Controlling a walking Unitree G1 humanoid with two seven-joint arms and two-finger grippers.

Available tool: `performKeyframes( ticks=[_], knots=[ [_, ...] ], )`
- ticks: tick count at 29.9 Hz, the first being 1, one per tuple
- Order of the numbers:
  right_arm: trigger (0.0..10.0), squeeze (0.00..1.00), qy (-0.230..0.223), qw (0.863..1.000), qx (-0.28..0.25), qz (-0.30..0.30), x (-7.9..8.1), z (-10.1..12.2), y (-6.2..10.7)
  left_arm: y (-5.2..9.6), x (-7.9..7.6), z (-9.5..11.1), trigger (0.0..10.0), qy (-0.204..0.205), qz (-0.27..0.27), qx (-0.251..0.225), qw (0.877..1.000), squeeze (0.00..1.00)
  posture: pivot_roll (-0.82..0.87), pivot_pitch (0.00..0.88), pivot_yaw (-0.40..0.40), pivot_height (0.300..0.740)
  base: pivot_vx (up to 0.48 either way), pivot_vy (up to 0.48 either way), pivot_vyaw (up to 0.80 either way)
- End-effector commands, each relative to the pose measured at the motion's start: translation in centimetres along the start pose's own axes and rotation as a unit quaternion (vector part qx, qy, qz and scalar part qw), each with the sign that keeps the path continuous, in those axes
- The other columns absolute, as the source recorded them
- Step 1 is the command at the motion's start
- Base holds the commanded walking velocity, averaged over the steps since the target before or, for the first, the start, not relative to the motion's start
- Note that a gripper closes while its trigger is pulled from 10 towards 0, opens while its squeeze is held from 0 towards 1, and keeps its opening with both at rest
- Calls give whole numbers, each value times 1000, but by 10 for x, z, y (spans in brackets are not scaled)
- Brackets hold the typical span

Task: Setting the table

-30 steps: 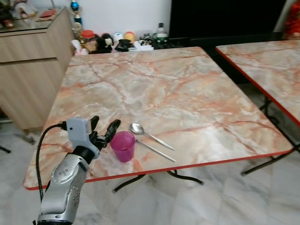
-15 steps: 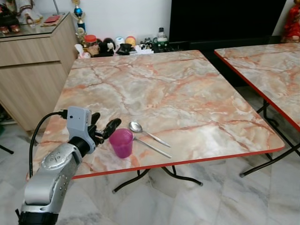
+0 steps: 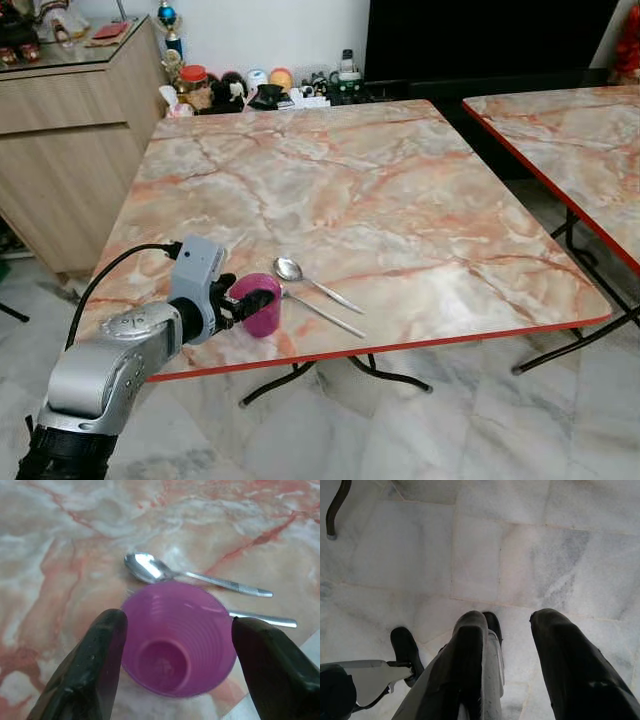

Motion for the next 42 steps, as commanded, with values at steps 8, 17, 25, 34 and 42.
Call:
performKeyframes(
  ticks=[8,17,25,34,42],
  knots=[
    [10000,0,-1,1000,12,-4,-3,-8,2,1,6,16,10000,-7,33,-7,999,0,53,54,43,740,0,0,0],
    [10000,0,-4,1000,11,-4,-2,-8,2,0,14,27,10000,-6,58,-30,998,0,48,67,45,740,0,0,0],
    [10000,0,-6,1000,11,-4,-2,-8,1,-6,12,17,10000,-10,66,-4,998,0,47,79,42,740,0,0,0],
    [10000,0,-5,1000,11,-3,-1,-7,1,-8,16,9,10000,-16,77,20,997,0,47,91,41,740,0,0,0],
    [10000,0,-4,1000,11,-1,-1,-7,1,-8,15,1,10000,-22,76,43,996,0,48,93,41,740,0,0,0]
  ],
)
Point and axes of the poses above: a point about 5 cm out from each wrist's last joint towards the gripper, its own y axis pointing back from the gripper into the wrist, its own z axis along the axis of the wrist's last joint, x = y × z, the point moved 3 cm from there along -y, pointing out of the wrist towards the gripper, and after that the axes turned 10 degrees about -y, right-handed, at the moved point
